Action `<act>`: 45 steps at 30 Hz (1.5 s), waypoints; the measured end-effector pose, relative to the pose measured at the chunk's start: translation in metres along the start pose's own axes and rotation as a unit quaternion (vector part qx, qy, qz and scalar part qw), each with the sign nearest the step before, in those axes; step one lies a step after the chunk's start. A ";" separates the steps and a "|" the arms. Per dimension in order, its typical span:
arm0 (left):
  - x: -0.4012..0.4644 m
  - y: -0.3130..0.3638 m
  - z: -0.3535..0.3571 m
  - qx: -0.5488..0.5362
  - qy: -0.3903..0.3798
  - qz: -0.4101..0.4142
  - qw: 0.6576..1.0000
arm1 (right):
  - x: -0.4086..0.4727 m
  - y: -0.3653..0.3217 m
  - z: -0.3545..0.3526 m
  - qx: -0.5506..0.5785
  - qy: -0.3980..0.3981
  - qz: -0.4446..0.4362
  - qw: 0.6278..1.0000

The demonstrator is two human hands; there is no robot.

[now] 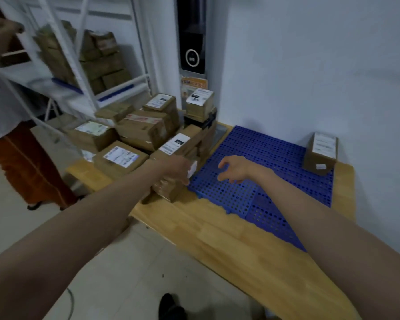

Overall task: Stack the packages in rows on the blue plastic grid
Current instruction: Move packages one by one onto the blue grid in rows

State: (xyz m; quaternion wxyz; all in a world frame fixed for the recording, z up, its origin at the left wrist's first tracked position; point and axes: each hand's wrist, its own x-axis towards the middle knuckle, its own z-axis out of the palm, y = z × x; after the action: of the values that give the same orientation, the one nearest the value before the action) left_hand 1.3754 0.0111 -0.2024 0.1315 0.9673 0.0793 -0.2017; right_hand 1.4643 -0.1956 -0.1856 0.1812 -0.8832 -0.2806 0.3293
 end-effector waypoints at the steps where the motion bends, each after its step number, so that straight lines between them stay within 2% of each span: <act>1: -0.005 -0.009 -0.004 0.006 0.008 -0.009 1.000 | 0.002 -0.010 0.001 -0.002 -0.001 -0.007 1.000; 8: -0.013 -0.082 -0.021 -0.068 0.034 -0.038 0.996 | 0.037 -0.088 0.025 -0.006 -0.020 -0.060 0.998; 14: -0.009 -0.182 -0.031 -0.080 0.025 -0.032 0.996 | 0.095 -0.166 0.071 -0.011 -0.027 -0.068 0.997; 19: -0.004 -0.281 -0.033 -0.086 0.024 -0.057 0.994 | 0.145 -0.212 0.117 0.016 -0.043 -0.004 0.999; 23: 0.009 -0.334 -0.035 -0.011 0.038 -0.095 0.995 | 0.176 -0.232 0.144 0.065 -0.034 0.073 0.995; 25: 0.017 -0.352 -0.035 0.008 0.020 -0.122 0.992 | 0.186 -0.238 0.154 0.106 -0.026 0.107 0.988; 27: 0.024 -0.367 -0.033 0.033 -0.005 -0.141 0.989 | 0.195 -0.244 0.163 0.137 -0.011 0.134 0.981; 31: 0.038 -0.381 -0.020 0.049 -0.035 -0.123 0.991 | 0.209 -0.253 0.174 0.208 0.012 0.179 0.961; 35: 0.047 -0.382 -0.013 -0.014 -0.028 -0.114 0.993 | 0.214 -0.256 0.184 0.263 0.032 0.201 0.943; 40: 0.044 -0.378 -0.009 -0.107 -0.002 -0.150 0.983 | 0.220 -0.255 0.197 0.287 0.065 0.180 0.939; 45: 0.034 -0.379 -0.005 -0.148 0.021 -0.153 0.977 | 0.213 -0.252 0.205 0.294 0.092 0.168 0.936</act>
State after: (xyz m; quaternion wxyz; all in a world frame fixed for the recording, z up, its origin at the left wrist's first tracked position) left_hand 1.3302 0.3767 -0.2960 0.2392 0.9174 0.2585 -0.1854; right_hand 1.3628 0.1593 -0.3079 0.3997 -0.8513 -0.0009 0.3399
